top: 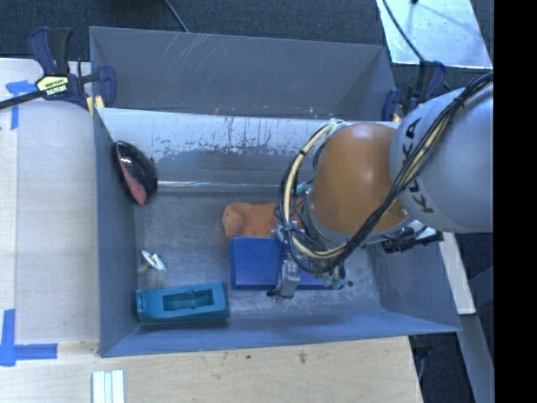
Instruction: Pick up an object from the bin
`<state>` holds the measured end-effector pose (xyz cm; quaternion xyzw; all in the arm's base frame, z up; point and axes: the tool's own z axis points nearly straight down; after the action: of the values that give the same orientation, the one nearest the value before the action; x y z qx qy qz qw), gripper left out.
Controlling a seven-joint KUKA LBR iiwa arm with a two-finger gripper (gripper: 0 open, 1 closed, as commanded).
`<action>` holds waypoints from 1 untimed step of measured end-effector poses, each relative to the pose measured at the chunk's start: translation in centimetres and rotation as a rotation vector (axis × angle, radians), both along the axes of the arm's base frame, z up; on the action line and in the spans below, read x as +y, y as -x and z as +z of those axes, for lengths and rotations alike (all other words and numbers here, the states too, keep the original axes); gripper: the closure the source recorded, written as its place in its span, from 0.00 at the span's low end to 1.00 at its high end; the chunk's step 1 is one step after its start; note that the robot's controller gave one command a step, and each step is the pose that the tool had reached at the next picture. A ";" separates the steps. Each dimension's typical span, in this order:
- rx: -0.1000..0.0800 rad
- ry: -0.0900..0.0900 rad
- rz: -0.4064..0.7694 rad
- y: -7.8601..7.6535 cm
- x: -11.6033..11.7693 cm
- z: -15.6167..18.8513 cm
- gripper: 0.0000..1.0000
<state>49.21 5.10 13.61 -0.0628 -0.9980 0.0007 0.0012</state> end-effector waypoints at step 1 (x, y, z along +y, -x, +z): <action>-0.003 -0.001 0.000 -0.1 0.0 1.5 1.00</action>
Offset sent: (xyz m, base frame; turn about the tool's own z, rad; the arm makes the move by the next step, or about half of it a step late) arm 0.0000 -0.0001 0.0074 0.0000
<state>49.28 5.12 15.16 -0.0627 -0.9980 0.0001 -0.0004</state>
